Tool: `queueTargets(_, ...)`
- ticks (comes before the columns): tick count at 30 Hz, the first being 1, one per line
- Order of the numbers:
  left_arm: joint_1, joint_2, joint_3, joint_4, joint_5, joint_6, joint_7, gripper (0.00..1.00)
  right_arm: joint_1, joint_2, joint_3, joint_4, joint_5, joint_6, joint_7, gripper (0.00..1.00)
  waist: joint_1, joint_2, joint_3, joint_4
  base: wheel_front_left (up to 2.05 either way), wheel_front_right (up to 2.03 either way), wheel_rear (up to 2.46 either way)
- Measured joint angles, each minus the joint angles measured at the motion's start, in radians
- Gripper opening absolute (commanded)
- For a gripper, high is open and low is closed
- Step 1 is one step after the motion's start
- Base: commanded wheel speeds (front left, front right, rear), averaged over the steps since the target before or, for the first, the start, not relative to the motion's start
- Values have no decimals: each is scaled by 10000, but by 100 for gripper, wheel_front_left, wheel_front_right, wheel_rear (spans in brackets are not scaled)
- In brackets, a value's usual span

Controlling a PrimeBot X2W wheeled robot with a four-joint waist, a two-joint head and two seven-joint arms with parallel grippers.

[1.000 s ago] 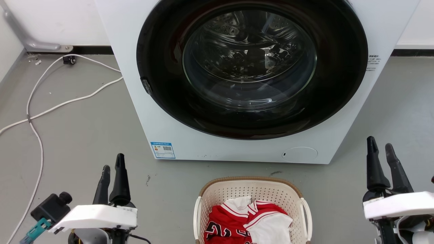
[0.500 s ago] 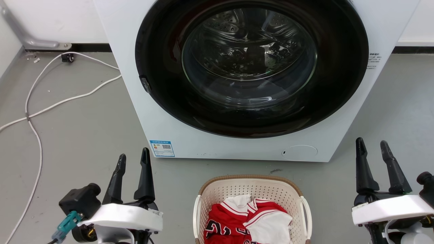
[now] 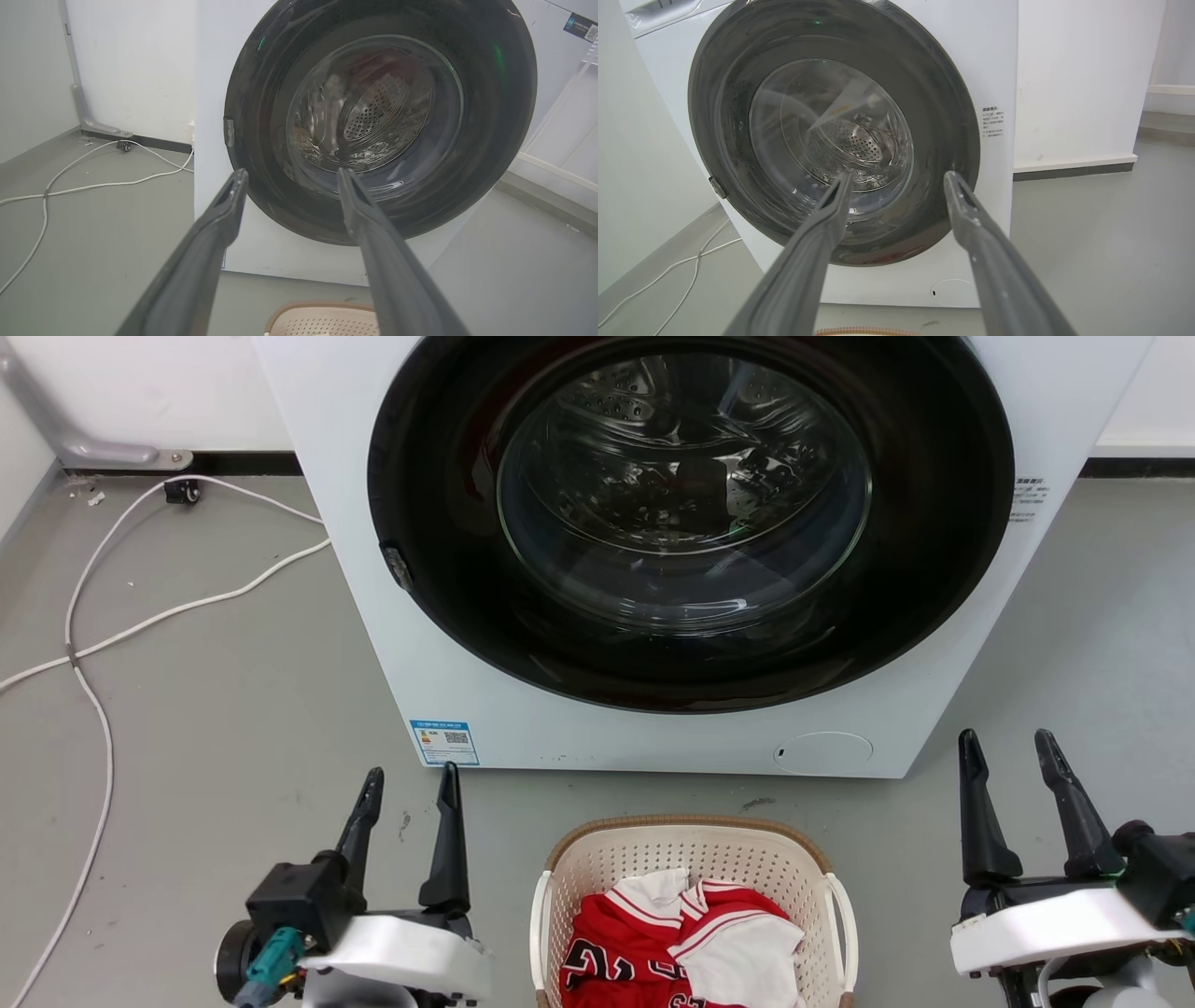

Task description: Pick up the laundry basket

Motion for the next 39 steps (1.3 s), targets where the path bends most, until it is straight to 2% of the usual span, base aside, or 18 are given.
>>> queueTargets(5, 3, 86, -284, 188, 201, 75, -105, 100, 29, 0, -35, 267, -439, 2, -123, 100, 0, 0, 6, -3, 0, 0, 0)
queueTargets(18, 157, -52, -430, 704, 1185, -330, -378, 100, 100, -4, -33, 805, -1615, 2, -401, 100, 0, 0, -7, -37, 0, 0, 0)
queueTargets(29, 405, -454, 19, 869, 1639, -673, -610, 100, 183, -8, -150, 1269, -1273, 2, -621, 100, 0, 0, 14, -55, 0, 0, 0)
queueTargets(39, 533, -663, 157, 1110, 2892, -1018, -811, 100, 189, -10, -61, 1592, -1689, 2, -846, 100, 0, 0, 69, -69, 0, 0, 0)
